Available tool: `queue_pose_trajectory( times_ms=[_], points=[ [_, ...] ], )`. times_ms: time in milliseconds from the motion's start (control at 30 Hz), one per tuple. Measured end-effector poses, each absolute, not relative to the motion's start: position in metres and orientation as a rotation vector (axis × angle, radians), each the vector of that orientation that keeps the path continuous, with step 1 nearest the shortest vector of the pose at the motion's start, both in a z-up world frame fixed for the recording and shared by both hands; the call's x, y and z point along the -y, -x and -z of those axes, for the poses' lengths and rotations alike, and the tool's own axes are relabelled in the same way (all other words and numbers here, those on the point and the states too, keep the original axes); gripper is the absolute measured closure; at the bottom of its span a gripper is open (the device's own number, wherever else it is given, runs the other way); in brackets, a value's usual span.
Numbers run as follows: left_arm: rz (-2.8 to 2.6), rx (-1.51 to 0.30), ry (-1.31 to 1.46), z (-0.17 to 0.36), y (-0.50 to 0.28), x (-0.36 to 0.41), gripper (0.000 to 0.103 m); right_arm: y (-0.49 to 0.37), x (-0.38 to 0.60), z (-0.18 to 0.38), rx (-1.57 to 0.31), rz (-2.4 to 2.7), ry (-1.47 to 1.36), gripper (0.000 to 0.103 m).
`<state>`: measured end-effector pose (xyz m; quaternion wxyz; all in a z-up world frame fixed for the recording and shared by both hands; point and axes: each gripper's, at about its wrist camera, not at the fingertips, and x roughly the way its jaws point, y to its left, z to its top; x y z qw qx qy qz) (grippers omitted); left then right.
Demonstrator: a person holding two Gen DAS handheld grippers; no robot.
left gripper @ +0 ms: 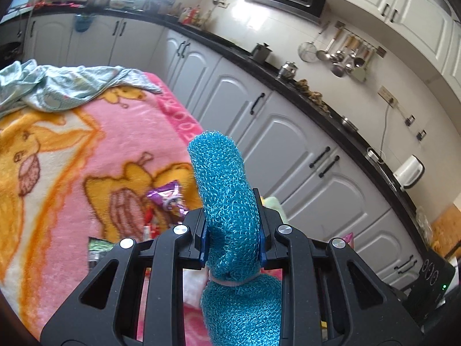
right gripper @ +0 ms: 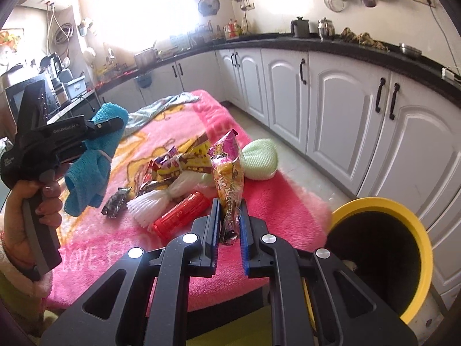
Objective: Collect trash
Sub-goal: 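Carry the scrubber and snack packet over the bin and release both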
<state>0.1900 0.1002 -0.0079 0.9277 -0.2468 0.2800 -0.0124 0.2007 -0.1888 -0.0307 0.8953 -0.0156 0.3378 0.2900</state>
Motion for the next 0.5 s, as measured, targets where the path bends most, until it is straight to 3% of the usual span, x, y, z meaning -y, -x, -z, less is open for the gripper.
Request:
queue_pose_trajectory(
  times_ms=[500],
  points=[
    [0.167,-0.579,0.396,-0.008,-0.204,-0.019,0.085,-0.183,0.249,0.008,-0.629,-0.492,-0.010,0.091]
  ],
)
